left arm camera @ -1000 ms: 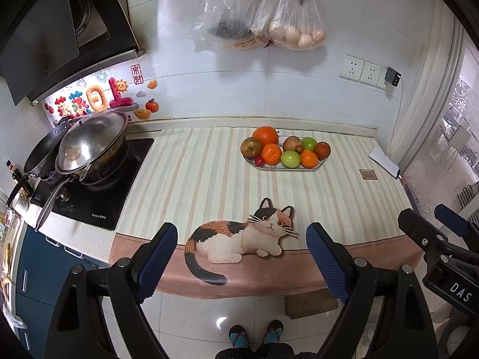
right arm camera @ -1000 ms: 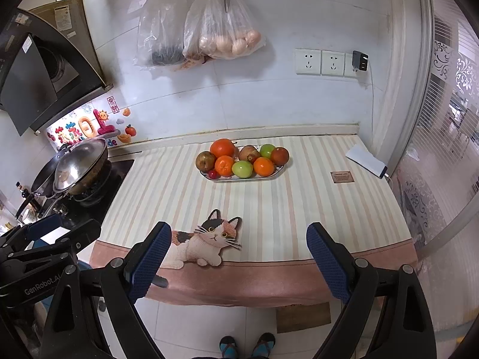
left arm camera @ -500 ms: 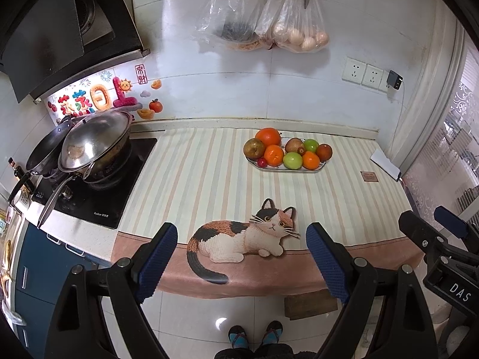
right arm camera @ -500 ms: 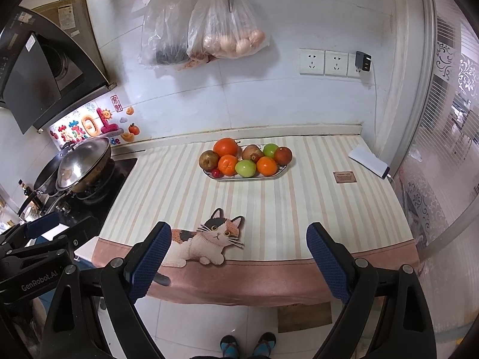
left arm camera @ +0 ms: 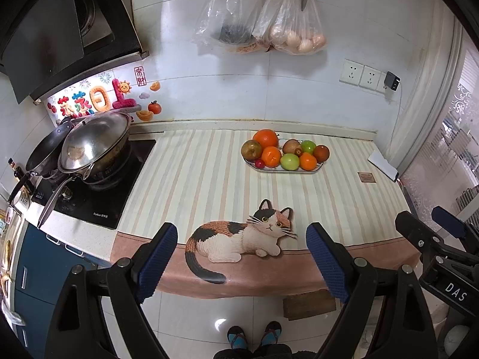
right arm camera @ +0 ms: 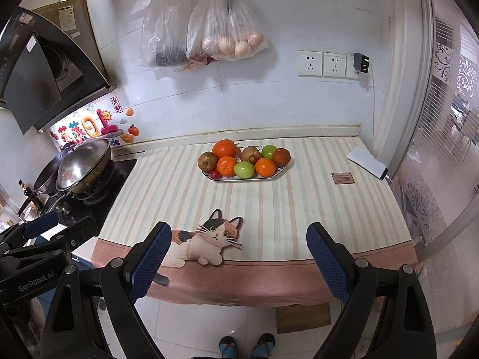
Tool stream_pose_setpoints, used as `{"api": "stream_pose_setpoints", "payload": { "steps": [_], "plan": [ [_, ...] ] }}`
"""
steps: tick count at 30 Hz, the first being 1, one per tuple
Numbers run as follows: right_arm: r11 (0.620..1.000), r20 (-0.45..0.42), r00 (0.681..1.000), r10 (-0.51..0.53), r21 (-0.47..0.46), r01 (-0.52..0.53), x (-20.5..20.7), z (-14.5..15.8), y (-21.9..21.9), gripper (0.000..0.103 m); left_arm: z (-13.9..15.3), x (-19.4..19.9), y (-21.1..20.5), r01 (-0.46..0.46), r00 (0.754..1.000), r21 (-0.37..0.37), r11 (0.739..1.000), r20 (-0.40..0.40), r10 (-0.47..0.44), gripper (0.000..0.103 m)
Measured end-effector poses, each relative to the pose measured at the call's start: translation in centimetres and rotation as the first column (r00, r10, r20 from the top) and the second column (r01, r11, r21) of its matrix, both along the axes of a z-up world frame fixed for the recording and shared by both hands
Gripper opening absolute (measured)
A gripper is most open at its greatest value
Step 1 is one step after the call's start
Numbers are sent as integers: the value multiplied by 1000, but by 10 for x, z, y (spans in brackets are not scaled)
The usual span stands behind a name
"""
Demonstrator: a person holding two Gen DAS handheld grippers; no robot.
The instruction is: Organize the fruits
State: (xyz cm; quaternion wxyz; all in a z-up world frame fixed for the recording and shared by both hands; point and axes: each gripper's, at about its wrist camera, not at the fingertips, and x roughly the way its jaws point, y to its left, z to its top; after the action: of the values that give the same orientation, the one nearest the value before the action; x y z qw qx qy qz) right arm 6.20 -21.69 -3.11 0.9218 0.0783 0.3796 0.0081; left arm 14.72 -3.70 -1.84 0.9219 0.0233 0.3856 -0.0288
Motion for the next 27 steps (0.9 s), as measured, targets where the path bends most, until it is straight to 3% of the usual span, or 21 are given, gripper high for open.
{"api": "stream_pose_setpoints", "payload": {
  "steps": [27],
  "plan": [
    [1000,4,1000,9,0,-9,-2,-4,-10,94,2,-2,-4,-8,1000,-4,1000,-9,8,88]
  ]
}}
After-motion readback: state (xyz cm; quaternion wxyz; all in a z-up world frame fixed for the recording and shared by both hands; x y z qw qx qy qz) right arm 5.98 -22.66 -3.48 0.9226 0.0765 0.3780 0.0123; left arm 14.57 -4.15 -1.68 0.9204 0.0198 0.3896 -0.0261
